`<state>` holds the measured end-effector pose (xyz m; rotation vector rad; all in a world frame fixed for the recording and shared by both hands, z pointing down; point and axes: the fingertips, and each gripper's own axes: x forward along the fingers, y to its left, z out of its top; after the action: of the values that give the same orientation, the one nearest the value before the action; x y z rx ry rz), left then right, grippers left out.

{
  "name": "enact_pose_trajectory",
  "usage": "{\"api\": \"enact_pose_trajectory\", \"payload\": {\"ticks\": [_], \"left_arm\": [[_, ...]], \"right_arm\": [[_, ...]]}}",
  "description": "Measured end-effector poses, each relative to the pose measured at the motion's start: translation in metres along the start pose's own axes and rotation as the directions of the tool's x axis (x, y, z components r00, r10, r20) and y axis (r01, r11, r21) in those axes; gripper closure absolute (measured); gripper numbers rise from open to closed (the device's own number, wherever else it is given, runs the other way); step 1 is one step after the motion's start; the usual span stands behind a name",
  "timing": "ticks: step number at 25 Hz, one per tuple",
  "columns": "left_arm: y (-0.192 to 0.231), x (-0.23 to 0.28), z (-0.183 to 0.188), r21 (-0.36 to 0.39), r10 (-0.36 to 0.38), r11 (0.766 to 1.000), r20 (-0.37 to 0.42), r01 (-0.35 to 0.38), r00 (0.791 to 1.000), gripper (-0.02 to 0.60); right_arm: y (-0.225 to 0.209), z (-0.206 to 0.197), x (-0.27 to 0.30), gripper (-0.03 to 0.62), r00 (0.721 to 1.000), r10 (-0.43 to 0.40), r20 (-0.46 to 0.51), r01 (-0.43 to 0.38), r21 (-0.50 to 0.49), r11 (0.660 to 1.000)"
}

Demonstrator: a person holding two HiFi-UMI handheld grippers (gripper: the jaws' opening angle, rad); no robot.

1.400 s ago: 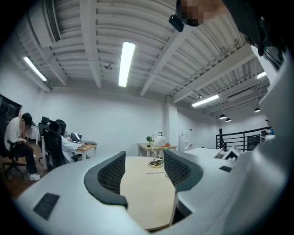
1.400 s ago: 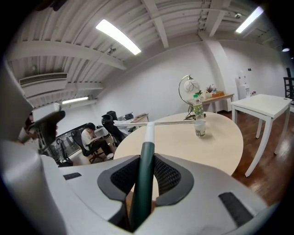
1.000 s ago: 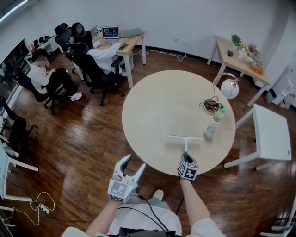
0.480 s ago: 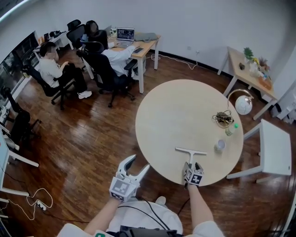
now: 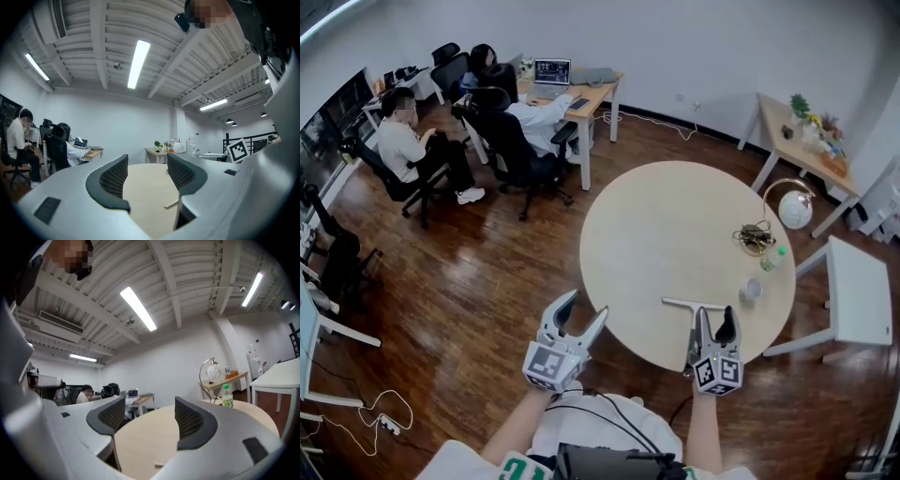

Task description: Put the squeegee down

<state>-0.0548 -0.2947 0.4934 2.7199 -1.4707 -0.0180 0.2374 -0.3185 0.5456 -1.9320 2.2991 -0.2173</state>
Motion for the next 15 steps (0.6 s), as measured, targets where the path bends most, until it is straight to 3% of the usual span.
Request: {"api": "enact_pose_trajectory", "payload": {"ticks": [3,5,6,10,15], "left_arm": [[0.0,0.005,0.029,-0.022,0.004,1.0,0.059,-0.002,0.998,0.334],[-0.001,0.008,0.036,-0.007,0.003,1.0,0.074,-0.002,0.997,0.334],[-0.002,0.01,0.037,0.011,-0.001,1.0,0.073,0.0,0.997,0.334],[-0.005,0.018,0.033,0.025,-0.007,1.0,0.056,0.006,0.998,0.334],[0.006,0.017,0.027,-0.005,0.011,1.0,0.053,-0.011,0.999,0.334]], "right_arm": [[0.03,0.042,-0.005,0.235,0.995,0.05,0.085,-0.035,-0.167,0.985],[0.053,0.046,-0.003,0.237,0.993,0.112,0.039,-0.094,-0.317,0.944],[0.059,0.046,-0.003,0.237,0.992,0.125,0.014,-0.113,-0.343,0.932],[0.06,0.044,-0.003,0.243,0.99,0.138,0.019,-0.128,-0.271,0.954],[0.108,0.029,0.008,0.249,0.97,0.227,-0.084,-0.242,-0.309,0.92]]}}
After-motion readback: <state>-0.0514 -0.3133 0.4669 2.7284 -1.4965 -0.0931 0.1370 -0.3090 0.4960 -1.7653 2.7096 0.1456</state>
